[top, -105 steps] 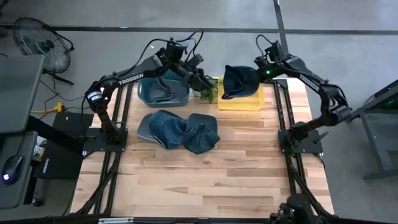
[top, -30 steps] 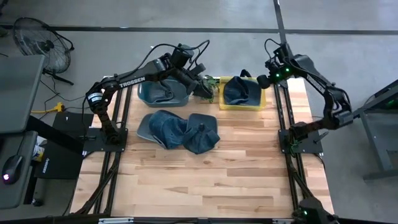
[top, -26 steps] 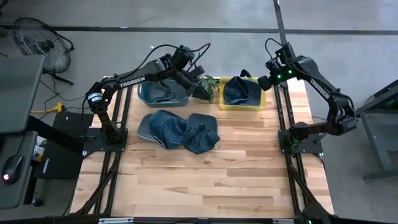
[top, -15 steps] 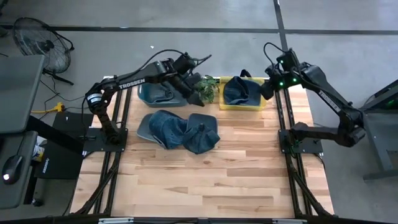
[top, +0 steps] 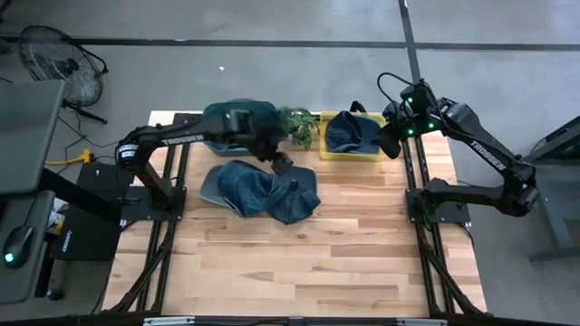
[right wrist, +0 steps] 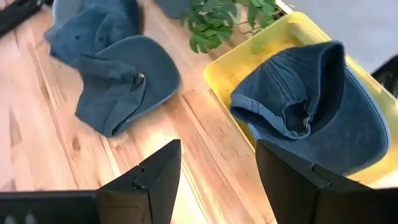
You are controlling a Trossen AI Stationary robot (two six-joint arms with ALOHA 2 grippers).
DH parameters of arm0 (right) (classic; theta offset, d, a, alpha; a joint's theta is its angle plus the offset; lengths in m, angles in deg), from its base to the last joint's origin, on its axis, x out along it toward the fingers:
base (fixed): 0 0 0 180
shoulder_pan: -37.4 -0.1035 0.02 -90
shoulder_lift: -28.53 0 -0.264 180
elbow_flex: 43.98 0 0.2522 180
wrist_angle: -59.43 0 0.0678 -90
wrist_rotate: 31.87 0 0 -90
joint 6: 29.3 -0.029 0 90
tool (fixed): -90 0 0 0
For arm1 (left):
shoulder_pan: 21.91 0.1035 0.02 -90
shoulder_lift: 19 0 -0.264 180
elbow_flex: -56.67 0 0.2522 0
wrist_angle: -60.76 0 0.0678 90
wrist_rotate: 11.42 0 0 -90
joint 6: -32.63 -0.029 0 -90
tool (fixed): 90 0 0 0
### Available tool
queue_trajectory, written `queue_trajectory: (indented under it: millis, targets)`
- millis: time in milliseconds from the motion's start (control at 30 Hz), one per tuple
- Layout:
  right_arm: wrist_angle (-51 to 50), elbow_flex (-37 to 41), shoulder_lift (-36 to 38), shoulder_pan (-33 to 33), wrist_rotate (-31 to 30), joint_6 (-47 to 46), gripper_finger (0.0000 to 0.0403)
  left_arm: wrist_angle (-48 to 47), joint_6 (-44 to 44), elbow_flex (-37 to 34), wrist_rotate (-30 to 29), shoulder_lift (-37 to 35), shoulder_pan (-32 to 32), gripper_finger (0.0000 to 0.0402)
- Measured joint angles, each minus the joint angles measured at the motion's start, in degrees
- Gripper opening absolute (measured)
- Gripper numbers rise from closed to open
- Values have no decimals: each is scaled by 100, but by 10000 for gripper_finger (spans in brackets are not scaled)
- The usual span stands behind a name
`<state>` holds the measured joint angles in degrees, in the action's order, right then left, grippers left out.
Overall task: Pick & Place hat
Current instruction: Put the right blue cap into the yellow bin
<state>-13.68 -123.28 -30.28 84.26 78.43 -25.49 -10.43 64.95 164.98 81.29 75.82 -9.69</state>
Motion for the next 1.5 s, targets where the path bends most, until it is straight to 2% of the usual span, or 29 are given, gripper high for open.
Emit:
queue_trajectory:
  millis: [267, 400, 633, 900, 1233, 1500]
  targets:
    - [-15, 2, -2, -235, 91, 548, 202, -351, 1450, -4, -1861, 80, -1059, 215]
    - [-15, 2, -2, -311, 347, 718, 202, -492, 2217, -3, -2301, 213, -1501, 215]
    - [-2, 2, -2, -476, 415, 897, 202, -503, 3339, 7, -2404, 778, -2019, 215]
    - [-8, 2, -2, -538, 413, 931, 201, -1184, 4610, -15, -2337, 1434, -2236, 215]
    - [-98, 4, -2, -536, 413, 926, 202, -1350, 4788, -18, -2434, 1742, -2233, 215]
    - [-98, 4, -2, -536, 413, 878, 202, -917, 4749, 18, -2409, 1966, -2187, 215]
